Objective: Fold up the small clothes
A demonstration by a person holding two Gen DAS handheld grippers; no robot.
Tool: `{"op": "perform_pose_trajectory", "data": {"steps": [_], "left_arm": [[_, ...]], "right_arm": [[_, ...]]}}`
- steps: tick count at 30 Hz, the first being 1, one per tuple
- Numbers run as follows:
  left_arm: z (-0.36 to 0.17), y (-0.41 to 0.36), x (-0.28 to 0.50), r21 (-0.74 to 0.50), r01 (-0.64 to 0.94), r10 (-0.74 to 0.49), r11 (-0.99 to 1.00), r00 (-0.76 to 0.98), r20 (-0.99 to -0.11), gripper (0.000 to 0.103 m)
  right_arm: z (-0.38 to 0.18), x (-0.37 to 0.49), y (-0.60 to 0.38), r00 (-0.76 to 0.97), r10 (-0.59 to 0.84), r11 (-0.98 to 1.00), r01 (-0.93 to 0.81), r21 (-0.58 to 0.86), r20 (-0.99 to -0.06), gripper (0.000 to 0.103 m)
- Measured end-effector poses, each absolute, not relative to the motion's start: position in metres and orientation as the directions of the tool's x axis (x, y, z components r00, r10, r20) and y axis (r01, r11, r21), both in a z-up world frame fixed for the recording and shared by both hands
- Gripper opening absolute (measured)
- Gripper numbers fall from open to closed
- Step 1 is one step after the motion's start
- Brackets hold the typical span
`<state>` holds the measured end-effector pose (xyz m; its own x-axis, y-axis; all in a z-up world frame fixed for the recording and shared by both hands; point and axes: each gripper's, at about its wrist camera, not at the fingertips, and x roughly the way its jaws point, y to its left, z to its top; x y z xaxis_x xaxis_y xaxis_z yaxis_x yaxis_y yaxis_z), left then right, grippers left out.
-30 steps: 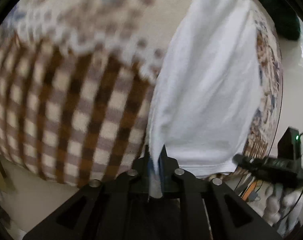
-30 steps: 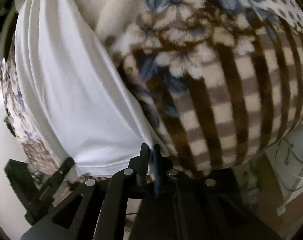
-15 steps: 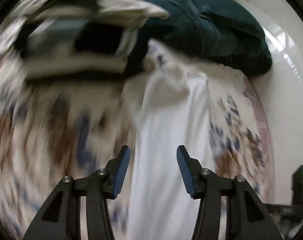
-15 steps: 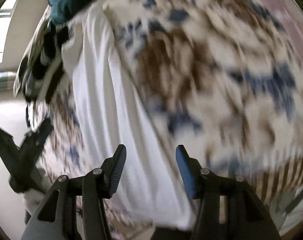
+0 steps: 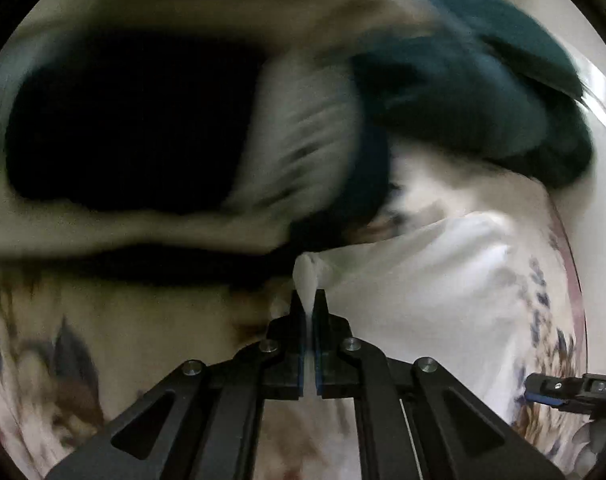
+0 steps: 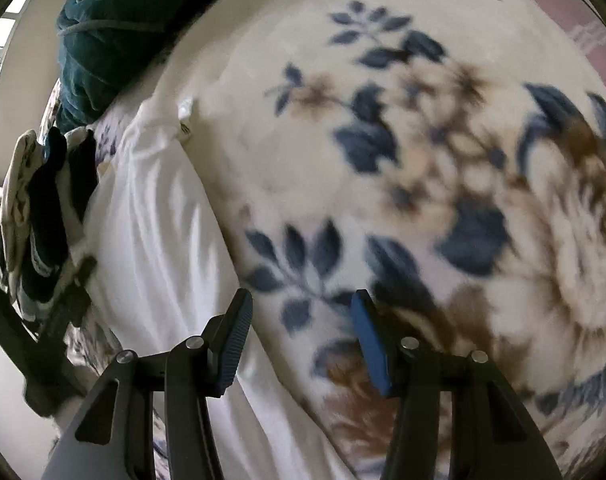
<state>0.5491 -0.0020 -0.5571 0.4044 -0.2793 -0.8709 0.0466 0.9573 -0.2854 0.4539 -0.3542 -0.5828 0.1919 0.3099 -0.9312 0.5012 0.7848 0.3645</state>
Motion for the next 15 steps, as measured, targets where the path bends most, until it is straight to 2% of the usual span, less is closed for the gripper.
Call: {"op": "perform_pose_trajectory", "data": {"steps": [4, 6, 8, 10, 15], "left_arm": [[-0.574, 0.017, 0.553, -0.389, -0.041, -0.352, 0.920, 0.346, -0.870, 0.008], [-0.574, 0.022, 0.554, -0.456, -0.058, -0.413, 0.888, 0.333, -0.847, 0.019], [-0.576, 0.024, 0.555, -0.517, -0.048, -0.475, 0.855, 0.328, -0.817, 0.043], [-0.580, 0.022, 0.556, -0.548, -0.021, -0.513, 0.836, 0.327, -0.794, 0.056], [-0.588, 0.013, 0.571, -0.535, -0.024, -0.499, 0.844, 0.327, -0.802, 0.056]], "right_arm": [[-0.583, 0.489, -0.342, 0.204, 0.314, 0.819, 0.435, 0.373, -0.927, 0.054], [-0.581, 0.508, -0.333, 0.222, 0.320, 0.837, 0.389, 0.385, -0.921, 0.054], [-0.578, 0.525, -0.328, 0.236, 0.331, 0.849, 0.349, 0.397, -0.914, 0.054], [-0.578, 0.539, -0.325, 0.245, 0.347, 0.856, 0.312, 0.412, -0.905, 0.055], [-0.600, 0.585, -0.315, 0.213, 0.466, 0.815, 0.276, 0.510, -0.859, 0.057]]}}
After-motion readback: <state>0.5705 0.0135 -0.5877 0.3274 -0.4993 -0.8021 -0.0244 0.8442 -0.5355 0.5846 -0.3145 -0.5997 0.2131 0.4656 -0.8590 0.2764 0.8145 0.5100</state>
